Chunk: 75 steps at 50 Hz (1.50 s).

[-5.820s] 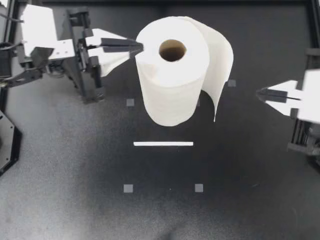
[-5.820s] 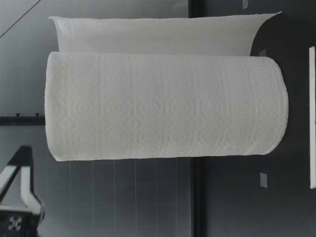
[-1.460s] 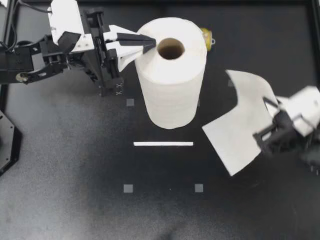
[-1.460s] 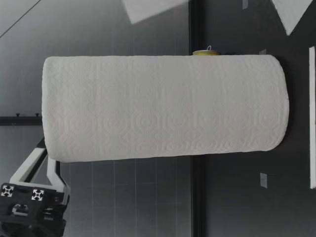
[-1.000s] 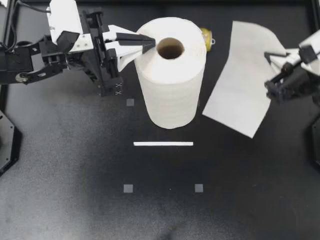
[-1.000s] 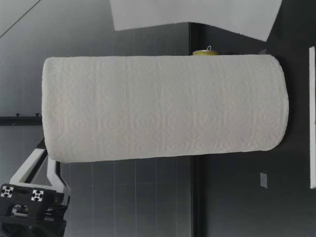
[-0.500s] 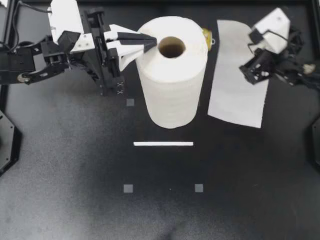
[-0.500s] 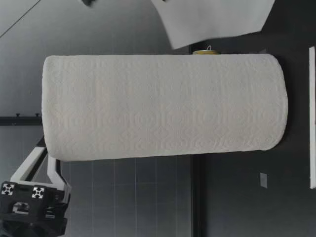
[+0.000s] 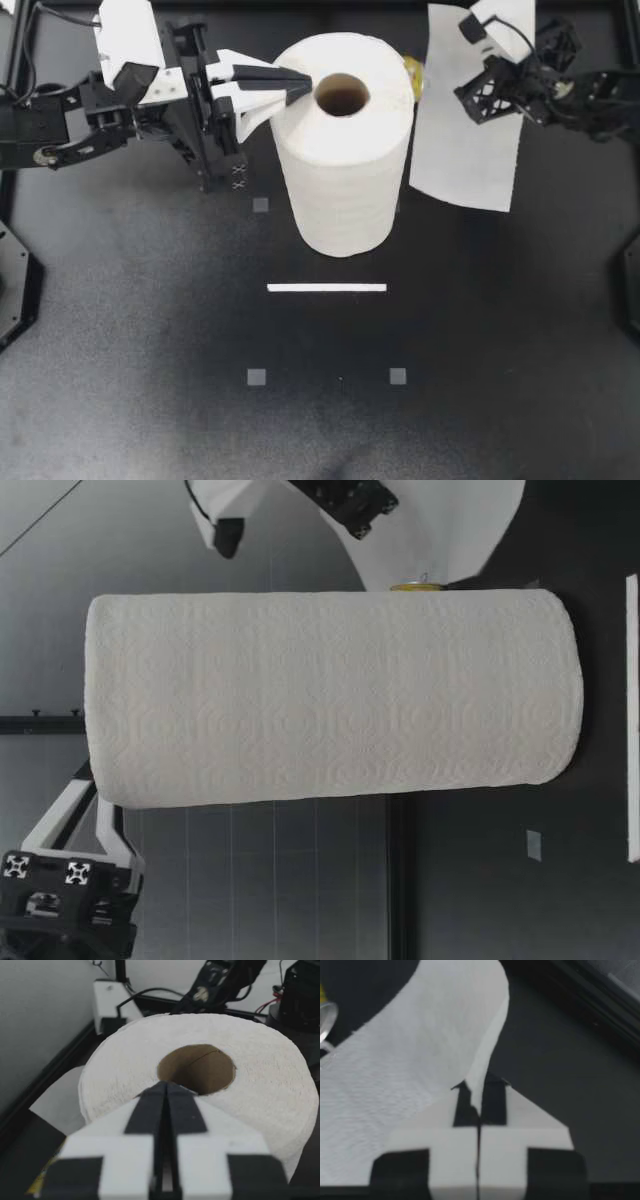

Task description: Pick up a piece of paper towel and place it on the spilled liquid.

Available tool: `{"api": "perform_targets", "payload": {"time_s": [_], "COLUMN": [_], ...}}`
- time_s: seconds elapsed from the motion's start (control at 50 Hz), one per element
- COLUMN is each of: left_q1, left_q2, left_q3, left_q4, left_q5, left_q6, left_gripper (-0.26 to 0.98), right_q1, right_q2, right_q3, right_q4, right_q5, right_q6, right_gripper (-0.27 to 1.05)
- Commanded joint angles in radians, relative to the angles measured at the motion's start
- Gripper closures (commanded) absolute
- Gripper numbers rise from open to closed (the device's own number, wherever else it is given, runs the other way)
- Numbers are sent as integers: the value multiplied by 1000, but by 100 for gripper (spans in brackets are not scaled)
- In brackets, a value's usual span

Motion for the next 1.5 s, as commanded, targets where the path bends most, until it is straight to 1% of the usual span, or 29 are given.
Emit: {"api": "perform_targets", "payload": {"time_s": [0.0,0.12,0.2,0.28,0.34,0.4,0.42,0.48,0.54,0.7,0.82,1.02,1.28,1.36,1.48], "left_q1": [11,11,11,11,11,11,11,11,11,5,0,-6,-26,-37,-63], "left_q2": [5,5,3,5,3,2,2,0,-2,-11,-17,-28,-63,-89,-138], "left_q3": [8,8,9,9,9,9,8,8,8,9,8,6,-5,2,21], "left_q4": [-2,-2,-2,-2,-2,-2,-2,-2,-2,-2,-2,-2,8,12,17], "left_q5": [9,8,8,8,9,8,8,6,5,-9,-21,-55,-109,-115,-115], "left_q6": [-2,2,2,0,0,2,2,2,2,3,6,11,15,15,21], "left_gripper": [63,63,63,63,63,63,63,63,63,63,63,63,63,63,63], "right_q1": [-20,-20,-20,-20,-20,-20,-20,-20,-20,-20,-17,20,155,206,310], "right_q2": [11,35,40,41,41,41,41,37,25,-38,-121,-262,-425,-494,-618], "right_q3": [-26,-44,-57,-64,-66,-64,-64,-64,-64,-57,-44,-28,-20,-11,17], "right_q4": [-3,-5,-5,-5,-5,-3,-3,0,2,6,12,20,18,20,18], "right_q5": [-6,-29,-40,-41,-41,-41,-38,-35,-26,9,5,2,0,3,0], "right_q6": [-2,-2,-2,-3,-3,-3,-3,-3,-3,-9,-9,-12,-26,-35,-38], "right_gripper": [87,85,79,67,56,40,33,19,12,14,14,14,14,14,14]}}
